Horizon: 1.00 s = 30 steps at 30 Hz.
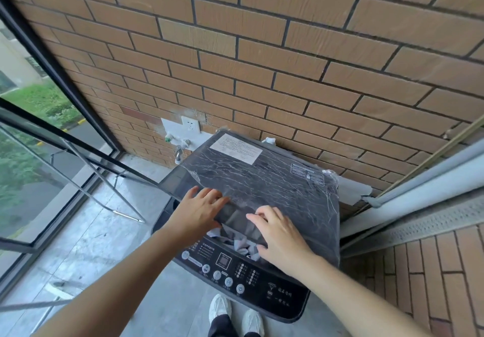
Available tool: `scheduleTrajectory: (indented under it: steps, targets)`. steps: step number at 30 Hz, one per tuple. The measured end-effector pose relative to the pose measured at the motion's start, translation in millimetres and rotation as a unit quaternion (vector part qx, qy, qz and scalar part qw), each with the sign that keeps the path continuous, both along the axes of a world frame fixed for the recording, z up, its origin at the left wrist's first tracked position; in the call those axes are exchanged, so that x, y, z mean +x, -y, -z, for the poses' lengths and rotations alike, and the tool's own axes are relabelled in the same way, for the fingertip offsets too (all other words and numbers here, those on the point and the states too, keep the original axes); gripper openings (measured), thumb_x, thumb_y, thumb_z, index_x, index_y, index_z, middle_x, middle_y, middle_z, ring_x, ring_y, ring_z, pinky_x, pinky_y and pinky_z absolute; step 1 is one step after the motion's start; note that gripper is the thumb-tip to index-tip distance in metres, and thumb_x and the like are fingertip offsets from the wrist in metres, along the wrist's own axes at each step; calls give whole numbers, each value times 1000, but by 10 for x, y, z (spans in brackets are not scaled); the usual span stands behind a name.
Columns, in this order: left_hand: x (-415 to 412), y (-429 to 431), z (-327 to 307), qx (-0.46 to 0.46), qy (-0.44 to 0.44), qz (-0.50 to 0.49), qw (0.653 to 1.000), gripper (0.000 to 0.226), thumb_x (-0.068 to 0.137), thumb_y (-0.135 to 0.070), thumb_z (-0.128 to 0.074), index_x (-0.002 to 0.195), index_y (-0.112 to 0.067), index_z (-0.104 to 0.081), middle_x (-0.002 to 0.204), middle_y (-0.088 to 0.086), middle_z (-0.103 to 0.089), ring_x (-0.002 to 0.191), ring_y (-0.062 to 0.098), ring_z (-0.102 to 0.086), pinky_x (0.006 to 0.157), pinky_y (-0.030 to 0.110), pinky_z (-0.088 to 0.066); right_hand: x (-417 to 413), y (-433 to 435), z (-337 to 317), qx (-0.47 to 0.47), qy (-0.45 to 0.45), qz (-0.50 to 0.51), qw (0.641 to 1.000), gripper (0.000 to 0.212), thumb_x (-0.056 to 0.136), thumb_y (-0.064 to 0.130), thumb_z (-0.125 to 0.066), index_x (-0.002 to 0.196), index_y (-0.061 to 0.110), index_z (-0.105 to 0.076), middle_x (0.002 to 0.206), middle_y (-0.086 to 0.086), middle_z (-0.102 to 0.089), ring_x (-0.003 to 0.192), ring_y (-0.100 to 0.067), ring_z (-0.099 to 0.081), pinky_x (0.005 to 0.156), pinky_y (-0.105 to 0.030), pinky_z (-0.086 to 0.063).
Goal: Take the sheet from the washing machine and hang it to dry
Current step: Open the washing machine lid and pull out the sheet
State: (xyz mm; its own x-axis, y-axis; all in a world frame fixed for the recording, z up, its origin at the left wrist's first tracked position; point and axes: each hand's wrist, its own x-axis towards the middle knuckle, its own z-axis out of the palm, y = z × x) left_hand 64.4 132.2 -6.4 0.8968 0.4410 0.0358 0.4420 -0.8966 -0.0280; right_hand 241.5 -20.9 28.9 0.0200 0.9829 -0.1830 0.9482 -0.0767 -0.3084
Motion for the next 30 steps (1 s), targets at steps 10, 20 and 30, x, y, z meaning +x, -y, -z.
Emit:
scheduleTrajectory:
  steps: [10, 20, 30]
  targets:
    - [390, -274, -643, 22, 122, -19, 992, 57, 93, -50, -29, 136, -19, -49, 141, 1, -49, 132, 22, -44, 111, 52, -27, 365, -154, -497, 239, 95, 68, 964, 44, 69, 12, -81, 111, 17, -70, 115, 1, -68, 105, -18, -65, 85, -35, -52]
    - [1276, -812, -1213, 47, 181, -38, 982, 61, 96, -50, -23, 144, -14, -35, 149, 2, -37, 141, 24, -27, 113, 52, -16, 1131, -757, -1007, 309, 113, 124, 936, 30, 80, 9, -70, 109, 19, -70, 102, 3, -72, 90, -21, -67, 69, -33, -49]
    - [1872, -1223, -1423, 58, 159, -46, 985, 67, 84, -49, -44, 143, -19, -32, 145, -2, -39, 136, 21, -32, 113, 51, -16, 1669, -1132, -1248, 258, 107, 147, 949, 31, 97, 19, -48, 125, 23, -61, 115, 3, -67, 106, -25, -61, 76, -34, -46]
